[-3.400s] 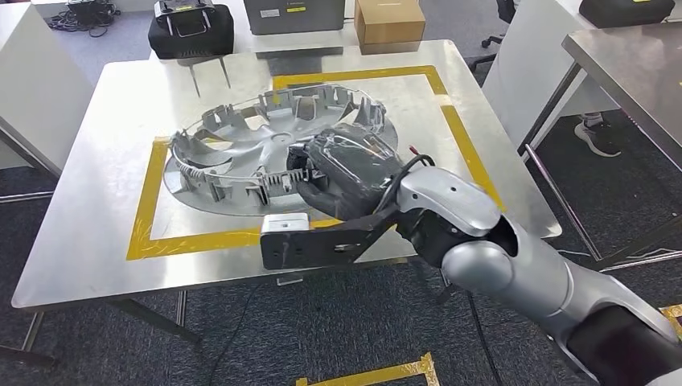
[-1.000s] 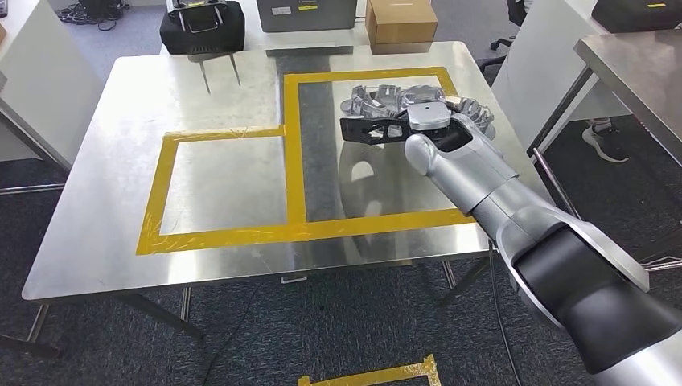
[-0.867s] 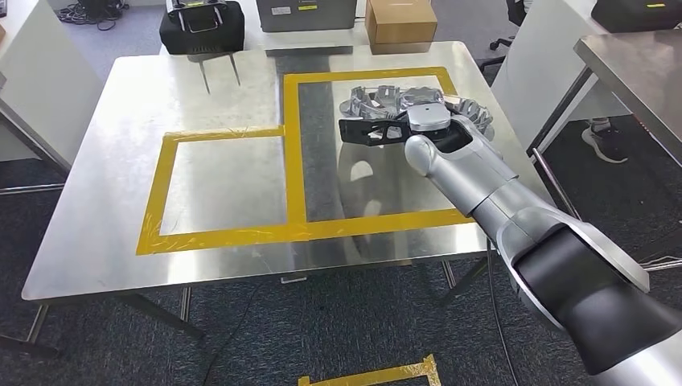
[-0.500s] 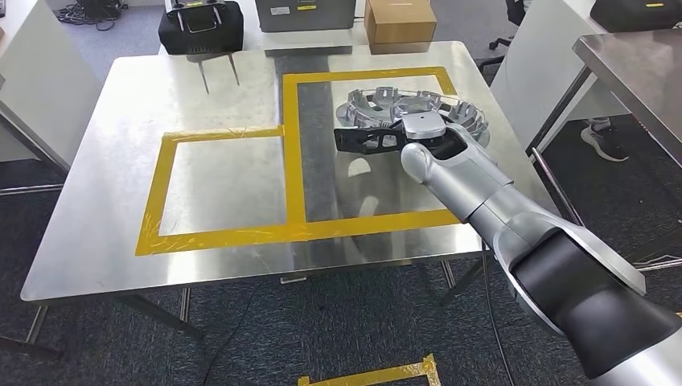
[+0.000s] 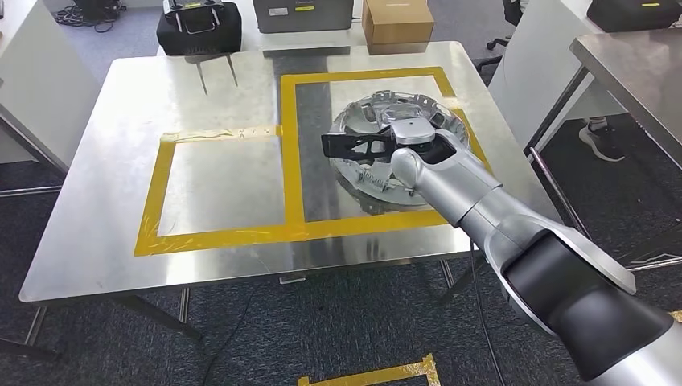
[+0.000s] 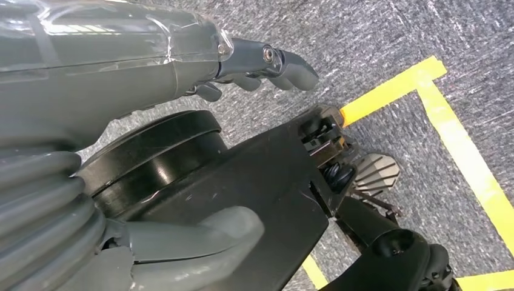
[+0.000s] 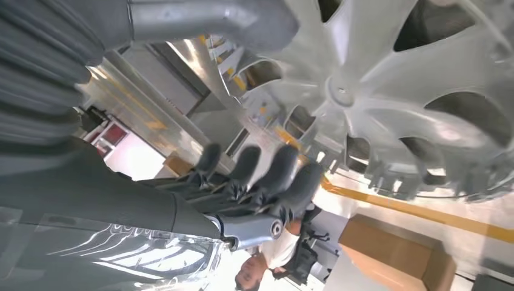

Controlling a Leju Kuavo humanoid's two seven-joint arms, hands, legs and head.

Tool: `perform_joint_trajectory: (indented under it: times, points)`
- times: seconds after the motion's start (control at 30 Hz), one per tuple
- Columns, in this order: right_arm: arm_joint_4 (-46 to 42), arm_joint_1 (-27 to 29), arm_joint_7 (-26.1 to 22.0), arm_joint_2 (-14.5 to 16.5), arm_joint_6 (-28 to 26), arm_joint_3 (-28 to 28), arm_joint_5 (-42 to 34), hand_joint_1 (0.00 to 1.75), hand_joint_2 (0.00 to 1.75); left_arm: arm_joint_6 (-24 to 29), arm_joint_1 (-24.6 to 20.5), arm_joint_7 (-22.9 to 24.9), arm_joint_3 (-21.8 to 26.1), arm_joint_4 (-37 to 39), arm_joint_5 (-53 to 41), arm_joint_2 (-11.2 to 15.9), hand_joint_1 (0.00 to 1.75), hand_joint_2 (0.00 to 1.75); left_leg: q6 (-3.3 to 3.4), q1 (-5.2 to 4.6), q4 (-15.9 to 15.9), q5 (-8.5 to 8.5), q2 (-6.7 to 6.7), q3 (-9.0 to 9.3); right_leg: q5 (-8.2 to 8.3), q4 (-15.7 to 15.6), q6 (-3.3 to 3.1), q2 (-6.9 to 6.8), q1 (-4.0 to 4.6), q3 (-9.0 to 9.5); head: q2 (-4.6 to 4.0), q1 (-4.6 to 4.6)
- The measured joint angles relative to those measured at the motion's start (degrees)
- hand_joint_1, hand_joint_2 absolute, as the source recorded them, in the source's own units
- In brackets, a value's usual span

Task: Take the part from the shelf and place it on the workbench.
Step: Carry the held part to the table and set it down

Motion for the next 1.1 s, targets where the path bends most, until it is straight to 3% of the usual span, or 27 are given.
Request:
perform_joint_trajectory:
  times: [0.6, 0.87, 1.1]
  points:
    - [-0.06, -1.54, -4.06, 2.27, -4.48, 2.69, -7.33, 0.00, 0.00, -0.63, 0.00, -0.07, -0.36, 0.02, 0.95, 0.02, 0.00, 0.00, 0.02, 0.00, 0.00, 0.02, -0.01, 0.00, 0.09, 0.00, 0.10, 0.03, -0.01, 0.01, 0.00, 0.02]
    - [-5.24, -0.70, -15.65, 2.28, -20.47, 0.23, -25.89, 0.00, 0.00, -0.13, 0.17, -0.87, -0.36, 0.23, 2.11, 0.20, 0.00, 0.00, 0.04, 0.01, 0.00, 0.03, -0.13, 0.01, 0.14, 0.00, 0.07, 0.03, 0.00, 0.02, 0.00, 0.02]
    - [-25.41, 10.89, -29.72, 1.03, -35.31, -4.23, -45.40, 0.00, 0.00, 1.87, 1.37, -2.91, -0.33, 0.34, 5.04, 0.54, 0.00, 0.00, 0.04, 0.02, 0.00, 0.03, -0.90, 0.15, 0.06, -0.05, 0.09, -0.22, 0.07, 0.15, 0.00, -0.06]
